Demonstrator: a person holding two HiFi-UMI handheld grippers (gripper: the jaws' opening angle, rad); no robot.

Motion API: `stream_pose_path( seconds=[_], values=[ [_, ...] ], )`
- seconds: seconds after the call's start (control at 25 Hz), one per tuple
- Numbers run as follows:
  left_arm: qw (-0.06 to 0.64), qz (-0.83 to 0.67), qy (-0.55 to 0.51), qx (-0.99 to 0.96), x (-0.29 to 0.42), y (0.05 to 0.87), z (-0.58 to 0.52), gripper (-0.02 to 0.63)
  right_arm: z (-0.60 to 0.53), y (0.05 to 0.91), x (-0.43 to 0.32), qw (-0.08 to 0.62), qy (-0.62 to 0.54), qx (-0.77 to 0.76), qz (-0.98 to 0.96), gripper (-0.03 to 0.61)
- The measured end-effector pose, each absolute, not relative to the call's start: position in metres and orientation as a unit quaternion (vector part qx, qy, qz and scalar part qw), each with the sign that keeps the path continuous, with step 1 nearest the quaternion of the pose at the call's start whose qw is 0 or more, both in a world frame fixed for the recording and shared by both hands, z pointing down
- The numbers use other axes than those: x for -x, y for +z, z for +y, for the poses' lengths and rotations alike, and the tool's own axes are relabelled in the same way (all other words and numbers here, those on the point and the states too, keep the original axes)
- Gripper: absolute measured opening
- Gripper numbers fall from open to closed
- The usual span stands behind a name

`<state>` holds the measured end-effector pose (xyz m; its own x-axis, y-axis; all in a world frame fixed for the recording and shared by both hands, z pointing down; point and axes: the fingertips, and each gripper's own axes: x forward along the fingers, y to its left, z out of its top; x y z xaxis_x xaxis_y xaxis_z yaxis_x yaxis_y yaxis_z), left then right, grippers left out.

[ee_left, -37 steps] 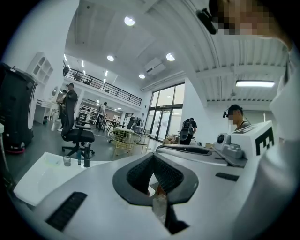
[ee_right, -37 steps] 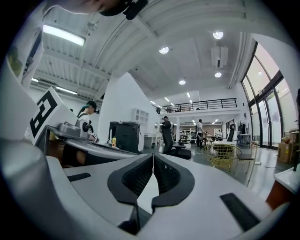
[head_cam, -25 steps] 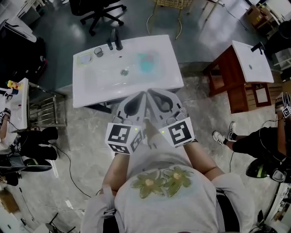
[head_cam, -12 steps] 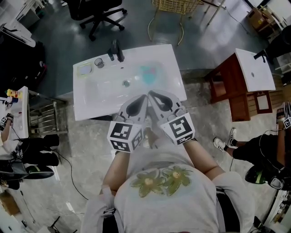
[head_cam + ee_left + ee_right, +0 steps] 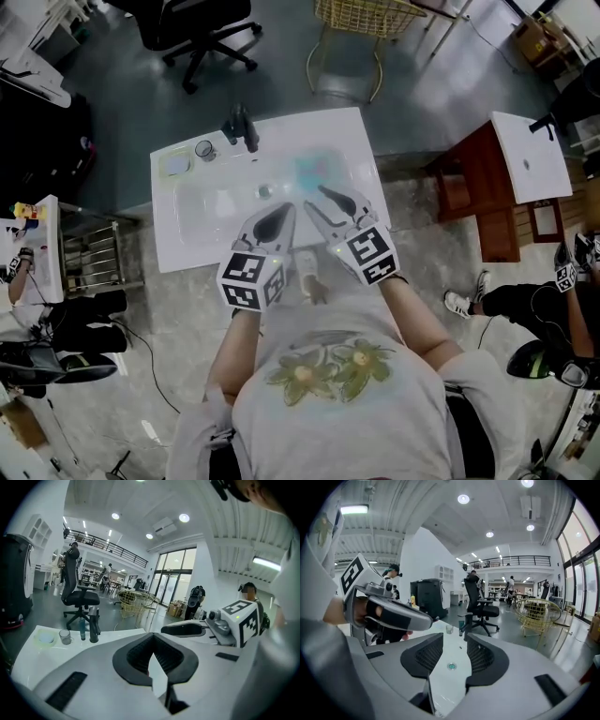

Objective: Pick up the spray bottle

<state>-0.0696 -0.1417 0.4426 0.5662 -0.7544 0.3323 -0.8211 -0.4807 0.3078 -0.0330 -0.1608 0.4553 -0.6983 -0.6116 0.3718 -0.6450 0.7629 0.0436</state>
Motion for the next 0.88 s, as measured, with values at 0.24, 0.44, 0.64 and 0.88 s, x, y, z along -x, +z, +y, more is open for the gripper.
stream_pose_path(
  seconds=[0.24,0.44,0.64,0.88],
  values=[
    [0.224,-0.459,0.085,-0.856,0.074,0.449,-0.164,0.009,-0.191,0.49,0.024,0.228,0.066,-0.344,-0.908,0.147],
    [0.231,-0.461,0.093,-0.852,0.078,0.456,-0.177,0.009,-0.208,0.504,0.021,0.243,0.066,-0.341,-0.906,0.153],
    [0.232,-0.463,0.098,-0.85,0.079,0.459,-0.189,0.009,-0.222,0.511,0.022,0.256,0.058,-0.332,-0.906,0.169],
    [0.225,-0.459,0.103,-0.853,0.079,0.462,-0.201,0.009,-0.236,0.529,0.022,0.27,0.053,-0.328,-0.904,0.175]
  ],
)
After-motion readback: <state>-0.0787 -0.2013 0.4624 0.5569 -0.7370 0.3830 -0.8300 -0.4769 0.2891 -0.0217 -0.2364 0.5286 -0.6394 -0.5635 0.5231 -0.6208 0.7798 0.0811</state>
